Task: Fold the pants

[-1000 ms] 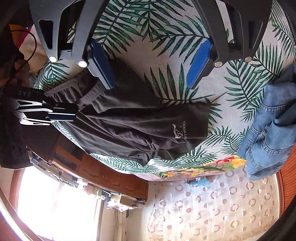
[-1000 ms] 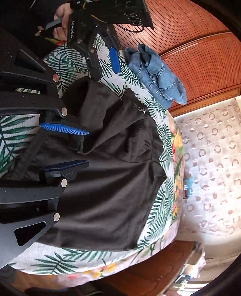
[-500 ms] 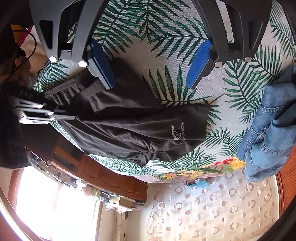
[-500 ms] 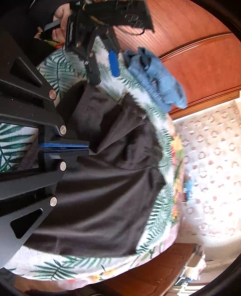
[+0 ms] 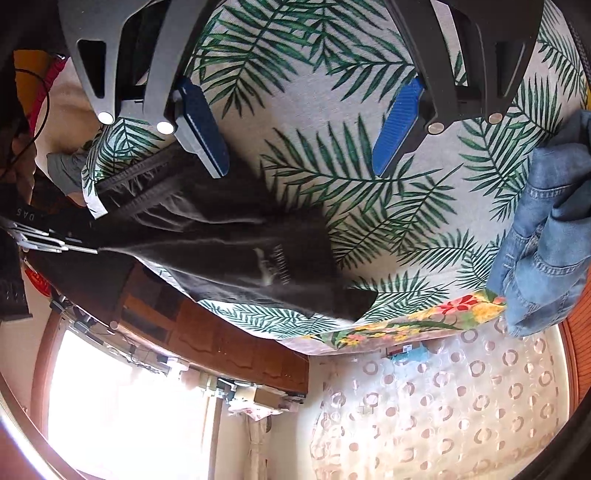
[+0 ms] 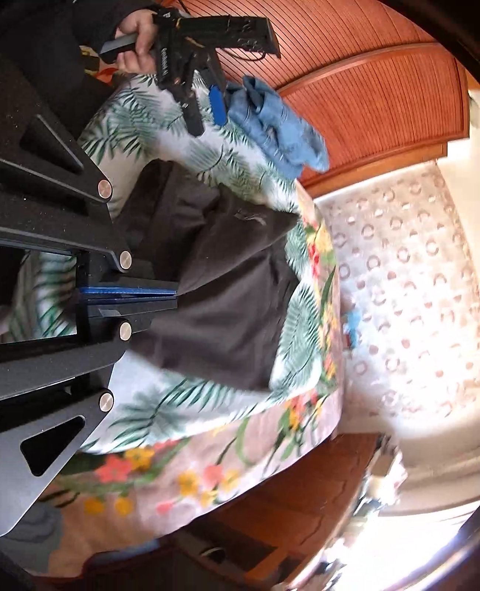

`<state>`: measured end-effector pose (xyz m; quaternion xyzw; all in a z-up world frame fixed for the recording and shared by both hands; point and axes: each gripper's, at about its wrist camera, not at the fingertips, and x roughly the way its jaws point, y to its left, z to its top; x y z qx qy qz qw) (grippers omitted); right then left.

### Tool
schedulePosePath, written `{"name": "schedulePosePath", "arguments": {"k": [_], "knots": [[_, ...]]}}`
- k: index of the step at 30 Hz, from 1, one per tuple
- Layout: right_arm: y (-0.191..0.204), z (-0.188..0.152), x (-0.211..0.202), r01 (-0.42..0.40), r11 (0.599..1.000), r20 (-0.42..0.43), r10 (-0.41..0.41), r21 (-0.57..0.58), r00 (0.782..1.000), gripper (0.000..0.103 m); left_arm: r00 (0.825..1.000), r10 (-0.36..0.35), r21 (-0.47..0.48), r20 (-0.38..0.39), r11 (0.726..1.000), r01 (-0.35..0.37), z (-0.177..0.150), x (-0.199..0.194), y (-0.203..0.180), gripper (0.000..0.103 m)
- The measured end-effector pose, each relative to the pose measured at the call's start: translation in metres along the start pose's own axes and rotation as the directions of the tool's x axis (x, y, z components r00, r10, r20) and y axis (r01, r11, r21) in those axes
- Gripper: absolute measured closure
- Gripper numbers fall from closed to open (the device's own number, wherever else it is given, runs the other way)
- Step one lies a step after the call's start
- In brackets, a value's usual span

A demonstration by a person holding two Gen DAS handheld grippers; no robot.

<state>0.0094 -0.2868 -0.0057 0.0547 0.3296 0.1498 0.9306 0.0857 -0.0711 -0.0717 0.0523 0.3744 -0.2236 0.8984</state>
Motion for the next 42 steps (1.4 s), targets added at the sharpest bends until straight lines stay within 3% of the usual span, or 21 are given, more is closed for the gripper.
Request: {"name": "schedulePosePath", "arguments": {"k": [7,14,17,23,26,32,37,39,42], "knots": [[-0.007,-0.025,0.003,-0.001,0.999,-0.072,0.004,0.032,0.997,0.102,1.0,-0.021,0.028,-0.013,0.999,0.021,0.003,0.013,-0.014,0.022],[-0.017,-0.019,0.001,-0.004,0.999,-0.091,0.009,0.054,0.996,0.102,0.999,-0.051,0.057,-0.016,0.997,0.052,0.004,0.023,-0.029,0.022],[-0.017,-0.018,-0.003,0.001,0.998,-0.08,0.003,0.061,0.997,0.102,0.997,-0.079,0.068,-0.026,0.994,0.08,0.001,0.025,-0.032,0.031],[-0.019,-0.014,-0.014,0.063,0.997,-0.033,-0.062,0.05,0.998,0.084,0.994,-0.099,0.072,-0.043,0.992,0.102,-0.006,0.021,-0.033,0.033],[-0.015,-0.01,-0.015,0.072,0.997,-0.011,-0.072,0.042,0.997,0.08,0.993,-0.101,0.089,-0.053,0.99,0.106,-0.01,0.019,-0.034,0.033],[-0.004,-0.009,-0.001,0.05,0.998,-0.006,-0.05,0.033,0.999,0.078,0.99,-0.109,0.129,-0.086,0.984,0.119,-0.012,0.03,-0.044,0.05],[-0.008,-0.014,0.017,0.049,0.998,-0.042,-0.047,0.034,0.998,0.078,0.988,-0.128,0.175,-0.091,0.974,0.142,-0.013,0.033,-0.055,0.073],[-0.011,-0.014,0.023,0.053,0.998,-0.056,-0.051,0.045,0.997,0.078,0.985,-0.139,0.173,-0.097,0.973,0.154,-0.014,0.034,-0.055,0.088],[-0.018,-0.014,0.028,0.056,0.997,-0.068,-0.051,0.061,0.996,0.078,0.985,-0.146,0.16,-0.091,0.974,0.159,-0.014,0.031,-0.052,0.097]]}}
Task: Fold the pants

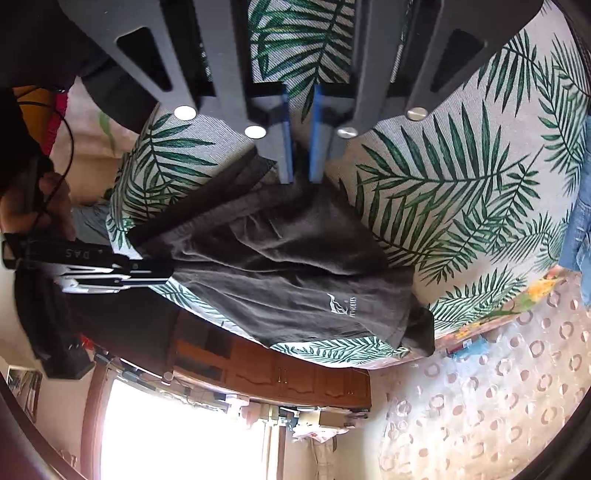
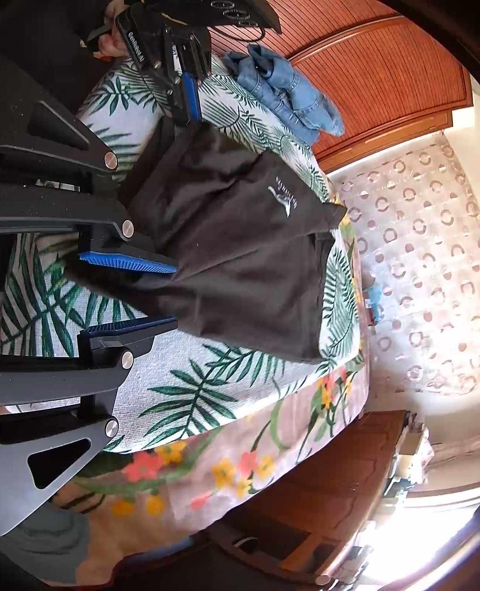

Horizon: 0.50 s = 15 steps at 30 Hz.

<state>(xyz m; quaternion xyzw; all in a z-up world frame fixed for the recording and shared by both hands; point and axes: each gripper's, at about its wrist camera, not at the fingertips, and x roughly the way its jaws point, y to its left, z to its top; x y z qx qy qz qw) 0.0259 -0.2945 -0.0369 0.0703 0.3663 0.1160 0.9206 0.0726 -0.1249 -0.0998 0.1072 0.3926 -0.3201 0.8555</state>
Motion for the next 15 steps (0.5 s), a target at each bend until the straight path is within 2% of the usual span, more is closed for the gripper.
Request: {"name": "schedulePosePath", "arguments": {"k": [5,9,13,15], "knots": [[-0.005,0.0,0.002,-0.011,1.0,-0.001,0.011,0.014,1.0,0.078,1.0,-0.022,-0.004,0.022,1.0,0.022,-0.004,-0.017,-0.004,0.099],[-0.002,0.0,0.005,-0.001,1.0,0.0,0.001,0.005,1.0,0.078,1.0,-0.023,0.0,-0.002,1.0,0.023,-0.013,-0.02,-0.007,0.099],[-0.001,0.001,0.002,0.0,1.0,0.008,0.0,-0.001,1.0,0.078,1.0,-0.016,-0.031,0.004,0.999,0.016,-0.014,-0.021,-0.001,0.099],[0.0,0.002,-0.001,0.004,1.0,0.016,-0.004,-0.009,1.0,0.078,1.0,0.009,-0.055,0.016,0.998,-0.008,-0.011,-0.024,0.004,0.099]]}}
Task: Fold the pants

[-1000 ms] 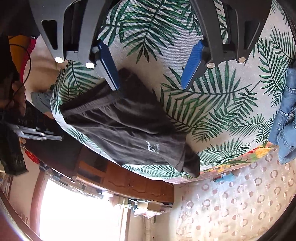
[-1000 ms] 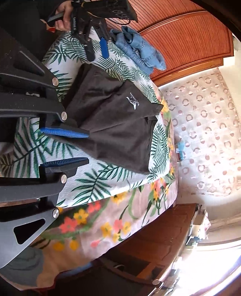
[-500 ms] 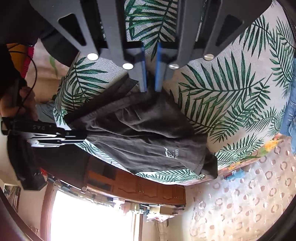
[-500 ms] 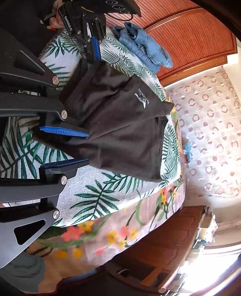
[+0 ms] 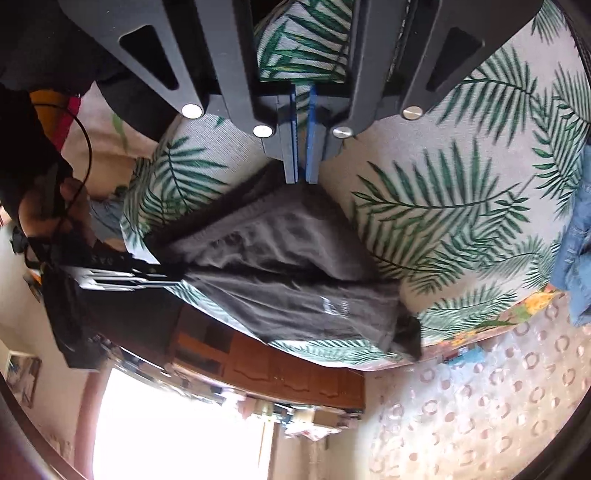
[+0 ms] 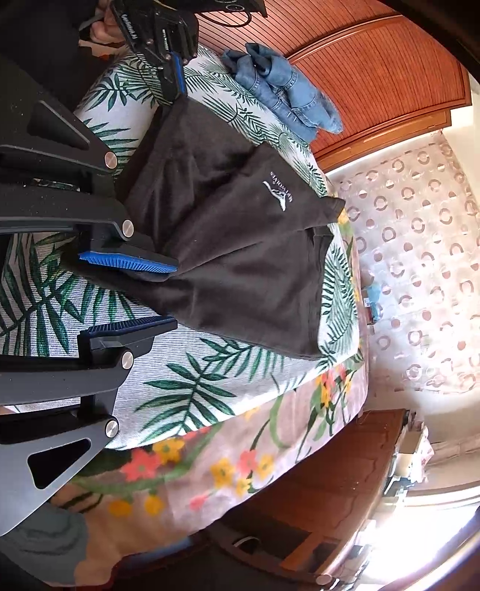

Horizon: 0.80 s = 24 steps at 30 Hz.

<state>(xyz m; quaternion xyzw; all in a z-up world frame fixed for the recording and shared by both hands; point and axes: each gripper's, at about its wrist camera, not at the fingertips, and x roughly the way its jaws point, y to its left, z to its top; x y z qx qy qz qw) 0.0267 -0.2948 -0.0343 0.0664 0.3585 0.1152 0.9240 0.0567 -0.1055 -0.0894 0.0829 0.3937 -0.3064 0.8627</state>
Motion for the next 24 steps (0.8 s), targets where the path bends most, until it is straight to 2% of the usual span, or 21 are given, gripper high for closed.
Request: {"name": "schedulePosePath", "arguments": {"k": [2,7,10,14,16,17,18,24], "knots": [[0.001,0.004,-0.005,0.008,1.0,0.013,-0.008,-0.013,1.0,0.078,1.0,0.014,-0.017,0.014,1.0,-0.013,0.003,-0.003,0.005,0.098],[0.007,0.015,-0.012,0.001,0.999,0.049,0.001,-0.04,0.999,0.078,0.996,0.078,-0.063,0.034,0.995,-0.075,0.007,-0.011,0.026,0.077],[0.013,0.023,-0.008,-0.006,0.998,0.057,0.01,-0.058,0.998,0.078,0.991,0.131,-0.085,0.043,0.988,-0.127,0.011,-0.011,0.039,0.061],[0.032,0.035,0.0,-0.041,0.994,0.068,0.048,-0.105,0.996,0.077,0.988,0.149,-0.113,0.051,0.983,-0.142,0.016,-0.009,0.053,0.057],[0.042,0.041,0.008,-0.06,0.99,0.067,0.069,-0.131,0.995,0.076,0.985,0.165,-0.119,0.05,0.98,-0.158,0.017,-0.007,0.058,0.044],[0.048,0.044,0.012,-0.068,0.987,0.064,0.078,-0.145,0.995,0.075,0.985,0.166,-0.125,0.053,0.979,-0.159,0.018,-0.006,0.061,0.029],[0.052,0.048,0.017,-0.075,0.985,0.064,0.086,-0.157,0.994,0.073,0.984,0.168,-0.133,0.057,0.978,-0.159,0.018,-0.006,0.063,0.022],[0.086,0.063,0.044,-0.115,0.963,0.039,0.128,-0.243,0.991,0.071,0.978,0.198,-0.166,0.059,0.968,-0.186,0.017,-0.006,0.076,0.022]]}}
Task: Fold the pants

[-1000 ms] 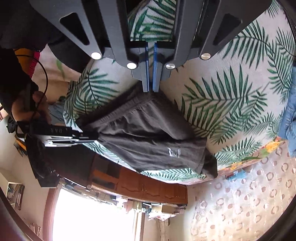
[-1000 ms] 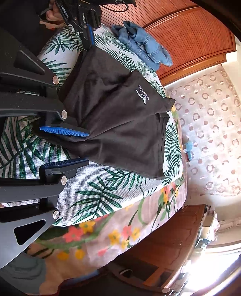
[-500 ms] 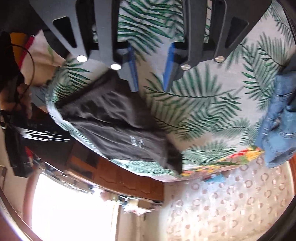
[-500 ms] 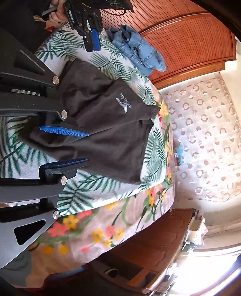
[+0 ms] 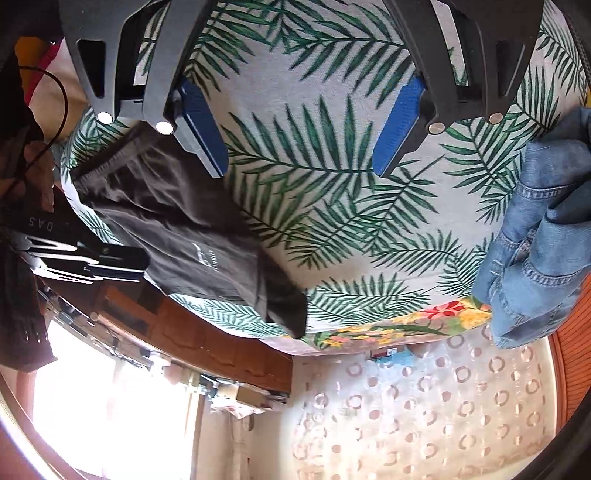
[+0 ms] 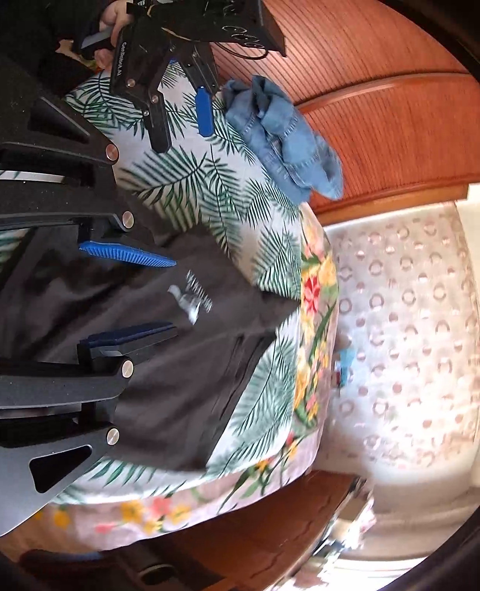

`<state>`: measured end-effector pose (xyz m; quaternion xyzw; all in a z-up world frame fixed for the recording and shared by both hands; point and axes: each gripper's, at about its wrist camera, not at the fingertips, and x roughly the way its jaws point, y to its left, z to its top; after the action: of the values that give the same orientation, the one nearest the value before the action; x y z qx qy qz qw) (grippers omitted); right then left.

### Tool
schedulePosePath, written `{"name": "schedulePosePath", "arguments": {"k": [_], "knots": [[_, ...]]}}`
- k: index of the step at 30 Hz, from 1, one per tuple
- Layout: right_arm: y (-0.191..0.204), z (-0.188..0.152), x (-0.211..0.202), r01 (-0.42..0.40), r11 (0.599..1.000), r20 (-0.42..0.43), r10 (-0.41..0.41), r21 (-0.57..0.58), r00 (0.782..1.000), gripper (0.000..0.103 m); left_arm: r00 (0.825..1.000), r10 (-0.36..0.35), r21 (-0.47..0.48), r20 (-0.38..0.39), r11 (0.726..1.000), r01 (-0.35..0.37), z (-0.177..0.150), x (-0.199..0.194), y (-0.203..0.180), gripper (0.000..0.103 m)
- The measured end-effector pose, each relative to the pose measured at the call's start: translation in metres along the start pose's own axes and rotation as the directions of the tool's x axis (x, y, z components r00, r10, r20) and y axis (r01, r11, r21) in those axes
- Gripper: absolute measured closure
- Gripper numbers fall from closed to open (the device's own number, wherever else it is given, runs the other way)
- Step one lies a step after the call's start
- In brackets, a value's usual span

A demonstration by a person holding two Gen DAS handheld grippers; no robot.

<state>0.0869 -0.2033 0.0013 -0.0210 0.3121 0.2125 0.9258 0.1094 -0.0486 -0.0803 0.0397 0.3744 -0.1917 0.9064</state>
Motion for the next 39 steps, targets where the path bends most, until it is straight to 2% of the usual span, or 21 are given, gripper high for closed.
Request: {"name": "schedulePosePath", "arguments": {"k": [9,22,23,26,27,33,39], "knots": [[0.025,0.025,0.059,-0.026,0.993,-0.075,0.017,-0.118,0.997,0.071,0.999,0.05,-0.04,0.005,0.998,-0.05,-0.004,-0.003,0.019,0.022],[0.054,0.033,0.104,0.027,0.964,-0.143,-0.067,-0.264,0.987,0.071,0.998,0.067,-0.066,0.007,0.996,-0.066,-0.009,-0.009,0.031,0.022],[0.055,0.033,0.106,0.03,0.963,-0.146,-0.071,-0.269,0.987,0.071,0.998,0.066,-0.065,0.007,0.996,-0.066,-0.009,-0.009,0.031,0.022],[0.053,0.033,0.107,0.045,0.958,-0.148,-0.09,-0.283,0.985,0.091,0.998,0.067,-0.062,0.005,0.996,-0.067,-0.009,-0.009,0.03,0.022],[0.052,0.033,0.105,0.053,0.958,-0.14,-0.096,-0.283,0.986,0.094,0.998,0.067,-0.061,0.005,0.996,-0.067,-0.009,-0.009,0.03,0.022],[0.037,0.041,0.074,0.101,0.972,-0.028,-0.11,-0.214,0.994,0.097,0.998,0.065,-0.052,0.007,0.997,-0.064,-0.007,-0.01,0.027,0.022],[0.015,0.043,0.055,0.145,0.975,0.001,-0.146,-0.166,0.989,0.097,0.998,0.056,-0.039,0.006,0.998,-0.056,-0.007,-0.009,0.02,0.022]]}}
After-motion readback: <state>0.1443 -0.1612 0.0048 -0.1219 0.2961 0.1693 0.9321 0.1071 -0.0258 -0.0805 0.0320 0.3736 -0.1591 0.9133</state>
